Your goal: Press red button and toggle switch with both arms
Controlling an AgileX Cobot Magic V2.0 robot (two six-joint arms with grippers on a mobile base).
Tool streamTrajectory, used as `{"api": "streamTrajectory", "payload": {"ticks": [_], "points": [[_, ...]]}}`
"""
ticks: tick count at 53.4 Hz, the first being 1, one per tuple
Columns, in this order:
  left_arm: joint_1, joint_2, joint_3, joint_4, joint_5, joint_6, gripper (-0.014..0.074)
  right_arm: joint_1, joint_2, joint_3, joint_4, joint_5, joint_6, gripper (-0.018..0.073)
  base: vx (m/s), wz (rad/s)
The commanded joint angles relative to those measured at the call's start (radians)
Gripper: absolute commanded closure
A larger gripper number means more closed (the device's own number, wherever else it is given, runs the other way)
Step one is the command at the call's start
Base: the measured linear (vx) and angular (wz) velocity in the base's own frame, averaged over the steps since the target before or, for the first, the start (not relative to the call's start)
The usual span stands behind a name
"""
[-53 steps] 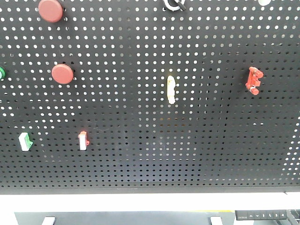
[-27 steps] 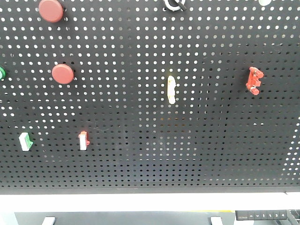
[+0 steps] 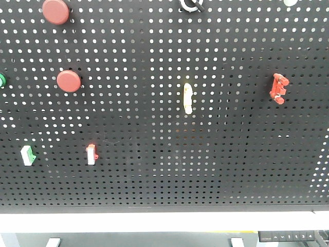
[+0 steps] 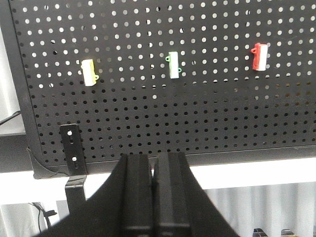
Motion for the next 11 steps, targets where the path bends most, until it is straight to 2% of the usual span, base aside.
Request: {"api": "streamTrajectory", "payload": {"ticks": [1, 11], "points": [[-0.004, -0.004, 0.011, -0.008, -0.084, -0.012, 0.0594, -0.003, -0.017, 0.006, -0.002, -0.076, -0.012, 0.0559, 0.0, 0.0], [-0.004, -0.004, 0.011, -0.008, -0.084, -0.012, 0.0594, -0.003, -0.017, 0.006, -0.002, -0.076, -0.012, 0.0559, 0.0, 0.0]]}}
